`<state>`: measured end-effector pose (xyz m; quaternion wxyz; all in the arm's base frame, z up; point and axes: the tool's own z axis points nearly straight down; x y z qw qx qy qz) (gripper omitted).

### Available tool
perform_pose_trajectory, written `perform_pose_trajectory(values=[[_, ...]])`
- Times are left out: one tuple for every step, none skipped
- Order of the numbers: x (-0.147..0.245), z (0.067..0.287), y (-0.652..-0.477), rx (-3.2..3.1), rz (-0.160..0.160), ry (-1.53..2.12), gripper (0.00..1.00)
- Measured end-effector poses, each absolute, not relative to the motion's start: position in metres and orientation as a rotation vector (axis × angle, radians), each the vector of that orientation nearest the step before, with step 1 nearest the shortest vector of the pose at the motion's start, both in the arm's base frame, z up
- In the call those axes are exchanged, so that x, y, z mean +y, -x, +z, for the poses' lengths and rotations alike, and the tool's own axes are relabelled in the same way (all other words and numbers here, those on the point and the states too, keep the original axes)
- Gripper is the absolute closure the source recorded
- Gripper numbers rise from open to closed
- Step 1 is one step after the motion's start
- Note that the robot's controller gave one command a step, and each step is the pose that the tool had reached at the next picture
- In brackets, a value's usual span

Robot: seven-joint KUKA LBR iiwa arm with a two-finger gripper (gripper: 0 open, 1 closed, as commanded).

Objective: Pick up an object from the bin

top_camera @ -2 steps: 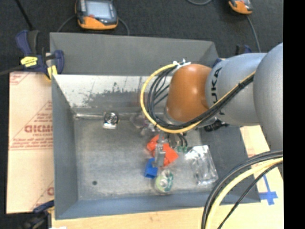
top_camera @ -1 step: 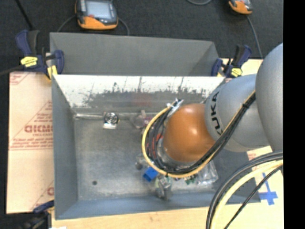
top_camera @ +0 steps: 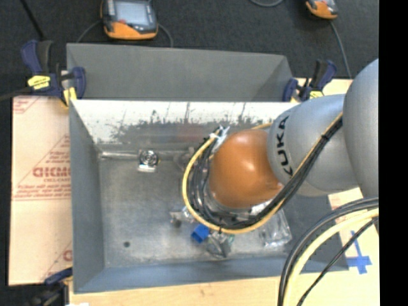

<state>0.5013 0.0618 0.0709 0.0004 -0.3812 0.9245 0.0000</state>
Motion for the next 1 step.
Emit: perform_pose_trajectory(values=[[0.0504,0.0708,-0.5194,2.628,-0.001,1.716,0.0]])
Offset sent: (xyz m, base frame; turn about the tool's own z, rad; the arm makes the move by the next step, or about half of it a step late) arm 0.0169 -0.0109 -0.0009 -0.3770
